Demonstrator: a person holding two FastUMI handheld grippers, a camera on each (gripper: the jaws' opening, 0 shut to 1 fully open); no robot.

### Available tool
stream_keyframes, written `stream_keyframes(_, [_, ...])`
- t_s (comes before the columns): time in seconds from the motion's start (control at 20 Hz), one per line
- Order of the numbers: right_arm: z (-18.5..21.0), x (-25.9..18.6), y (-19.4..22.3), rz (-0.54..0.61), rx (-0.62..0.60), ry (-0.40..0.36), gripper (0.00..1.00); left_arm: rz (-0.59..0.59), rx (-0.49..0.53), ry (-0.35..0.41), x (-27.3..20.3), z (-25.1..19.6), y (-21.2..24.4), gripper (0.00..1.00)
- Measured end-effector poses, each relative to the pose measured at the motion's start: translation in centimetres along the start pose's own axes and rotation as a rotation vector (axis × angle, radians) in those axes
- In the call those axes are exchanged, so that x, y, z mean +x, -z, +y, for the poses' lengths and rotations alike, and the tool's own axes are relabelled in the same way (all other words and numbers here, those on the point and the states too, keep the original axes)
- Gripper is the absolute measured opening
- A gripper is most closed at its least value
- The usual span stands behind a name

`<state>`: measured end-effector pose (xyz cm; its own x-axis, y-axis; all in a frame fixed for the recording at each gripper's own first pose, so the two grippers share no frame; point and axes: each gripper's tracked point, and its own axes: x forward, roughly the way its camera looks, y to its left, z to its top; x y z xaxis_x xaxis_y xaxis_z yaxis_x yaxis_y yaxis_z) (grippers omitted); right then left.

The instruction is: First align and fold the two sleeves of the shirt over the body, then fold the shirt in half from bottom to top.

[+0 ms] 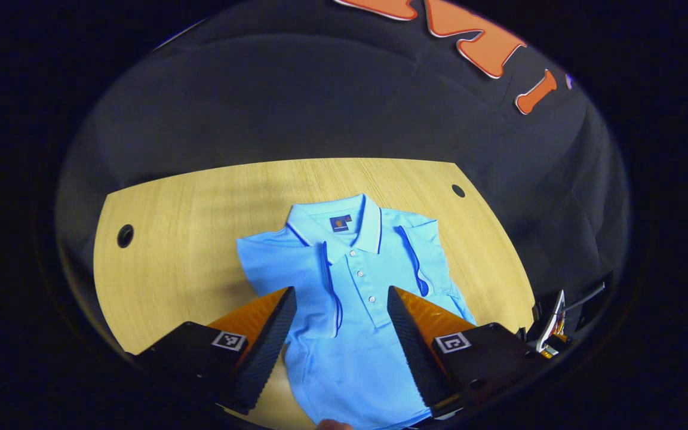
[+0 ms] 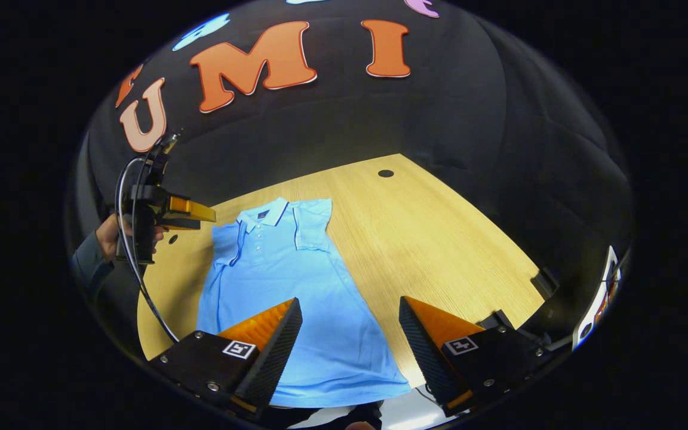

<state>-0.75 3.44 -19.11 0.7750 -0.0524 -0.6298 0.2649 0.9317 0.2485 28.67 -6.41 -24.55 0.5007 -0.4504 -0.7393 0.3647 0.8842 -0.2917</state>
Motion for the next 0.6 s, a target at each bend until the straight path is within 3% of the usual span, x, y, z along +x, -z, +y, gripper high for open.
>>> stream_keyframes(0.6, [-3.1, 0.1, 6.4, 0.132, -0.141, -0.153, 0.99, -0.041, -0.034, -0.153, -10.8, -2.1, 15.4, 1.0])
